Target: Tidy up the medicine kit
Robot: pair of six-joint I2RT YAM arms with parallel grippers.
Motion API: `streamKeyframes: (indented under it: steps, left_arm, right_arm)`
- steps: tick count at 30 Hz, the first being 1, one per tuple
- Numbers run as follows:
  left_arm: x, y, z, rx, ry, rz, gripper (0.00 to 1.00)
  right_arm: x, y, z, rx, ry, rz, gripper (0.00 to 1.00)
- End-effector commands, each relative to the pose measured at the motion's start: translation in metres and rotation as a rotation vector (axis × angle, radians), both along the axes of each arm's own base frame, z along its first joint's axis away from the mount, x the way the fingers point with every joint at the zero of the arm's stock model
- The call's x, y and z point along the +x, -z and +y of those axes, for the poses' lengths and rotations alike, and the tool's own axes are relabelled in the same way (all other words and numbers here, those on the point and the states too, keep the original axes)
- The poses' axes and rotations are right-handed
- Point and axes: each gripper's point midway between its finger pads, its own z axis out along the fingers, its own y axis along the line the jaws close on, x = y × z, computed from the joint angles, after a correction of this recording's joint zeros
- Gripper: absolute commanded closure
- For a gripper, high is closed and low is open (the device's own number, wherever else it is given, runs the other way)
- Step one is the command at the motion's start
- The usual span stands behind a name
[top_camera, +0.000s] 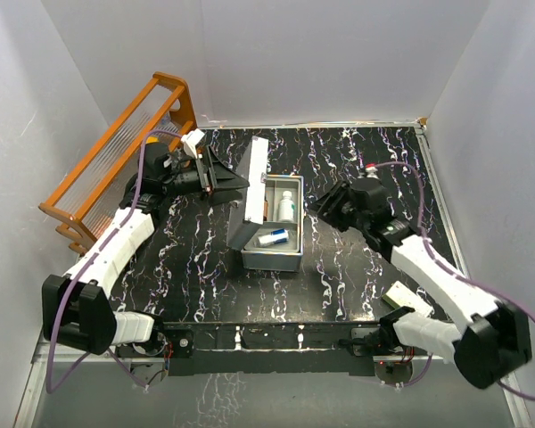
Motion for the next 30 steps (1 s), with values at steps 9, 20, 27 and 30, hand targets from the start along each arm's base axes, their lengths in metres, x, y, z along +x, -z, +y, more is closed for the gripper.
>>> streamKeyframes:
  steps: [9,20,27,30]
  left_arm:
    - [0.009,-0.035,-0.010,-0.101,0.051,-0.007,0.05]
    - [-0.006,-0.052,-0.011,-0.066,0.080,-0.103,0.05]
    - [0.021,-0.004,0.013,0.224,-0.131,-0.125,0.05]
    - [0.031,0.029,0.022,0.317,-0.179,-0.076,0.06]
  right_arm:
    - [0.002,-0.058,-0.051,-0.044,0.191,-0.198,0.53]
    - [0.009,-0.057,-0.050,-0.063,0.189,-0.192,0.53]
    - [0.010,-0.048,-0.039,-0.083,0.107,-0.183,0.52]
    - [0.013,-0.035,-0.025,-0.084,0.028,-0.159,0.52]
